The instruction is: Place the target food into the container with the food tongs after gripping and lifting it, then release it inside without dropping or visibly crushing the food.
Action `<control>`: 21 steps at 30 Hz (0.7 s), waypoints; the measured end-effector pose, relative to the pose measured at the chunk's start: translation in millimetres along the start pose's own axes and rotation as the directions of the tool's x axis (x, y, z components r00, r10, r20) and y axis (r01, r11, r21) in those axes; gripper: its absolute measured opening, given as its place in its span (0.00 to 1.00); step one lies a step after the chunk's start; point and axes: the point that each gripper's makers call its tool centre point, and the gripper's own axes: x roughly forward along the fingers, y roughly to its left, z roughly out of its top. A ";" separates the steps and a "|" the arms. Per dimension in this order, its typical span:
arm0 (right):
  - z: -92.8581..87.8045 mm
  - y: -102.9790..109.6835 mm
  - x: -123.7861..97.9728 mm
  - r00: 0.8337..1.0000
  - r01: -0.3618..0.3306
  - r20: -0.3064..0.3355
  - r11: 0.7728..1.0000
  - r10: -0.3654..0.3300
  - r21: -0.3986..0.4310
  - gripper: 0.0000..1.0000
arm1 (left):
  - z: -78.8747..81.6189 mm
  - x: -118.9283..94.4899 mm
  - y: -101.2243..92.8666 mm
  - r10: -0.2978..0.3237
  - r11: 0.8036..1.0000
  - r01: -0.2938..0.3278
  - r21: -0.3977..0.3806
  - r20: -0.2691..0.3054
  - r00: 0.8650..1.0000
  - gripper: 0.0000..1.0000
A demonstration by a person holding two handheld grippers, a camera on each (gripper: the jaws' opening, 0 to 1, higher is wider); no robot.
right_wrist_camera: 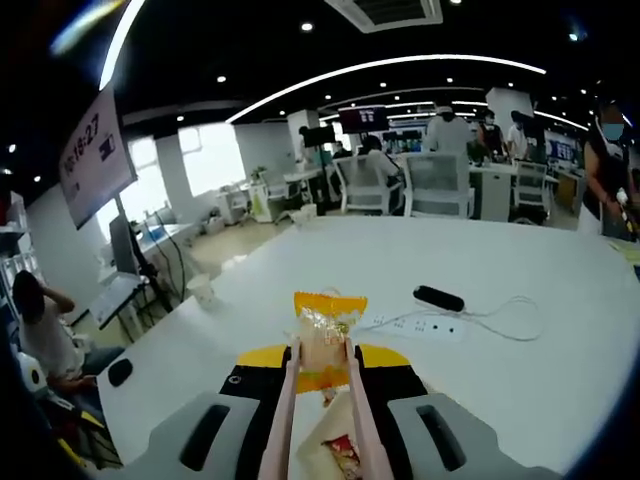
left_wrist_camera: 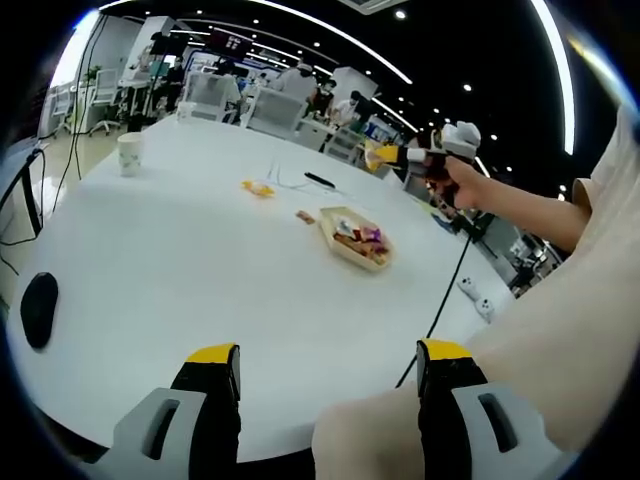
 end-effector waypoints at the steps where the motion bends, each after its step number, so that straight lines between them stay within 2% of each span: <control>1: -0.8 -1.7 0.6 1.000 0.001 -0.001 1.000 -0.001 0.001 0.25 | -0.1 0.1 0.1 0.000 1.000 0.000 0.000 -0.001 1.000 0.71; 12: -4.2 -10.3 3.6 1.000 0.007 -0.002 1.000 -0.007 0.008 0.25 | -0.4 0.9 -0.1 0.000 1.000 0.000 -0.001 -0.002 1.000 0.71; 21: -5.9 -7.4 1.5 1.000 0.001 -0.010 1.000 -0.001 0.015 0.25 | 0.3 1.6 -0.6 -0.002 1.000 0.002 0.001 -0.006 1.000 0.71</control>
